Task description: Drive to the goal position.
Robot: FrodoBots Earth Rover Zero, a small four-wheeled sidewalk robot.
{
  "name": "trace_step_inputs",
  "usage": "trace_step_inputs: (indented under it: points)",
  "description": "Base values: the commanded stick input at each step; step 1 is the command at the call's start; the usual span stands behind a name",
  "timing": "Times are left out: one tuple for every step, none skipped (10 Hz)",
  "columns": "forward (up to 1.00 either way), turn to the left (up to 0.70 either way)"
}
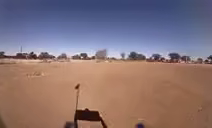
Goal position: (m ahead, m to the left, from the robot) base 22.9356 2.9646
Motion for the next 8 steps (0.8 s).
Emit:
trace_step_inputs:
  points:
    - [0.50, 0.00]
    - [0.50, 0.00]
    - [0.50, 0.00]
    - [0.50, 0.00]
    - [0.50, 0.00]
    - [0.50, 0.00]
    - [0.50, 0.00]
    - [0.50, 0.00]
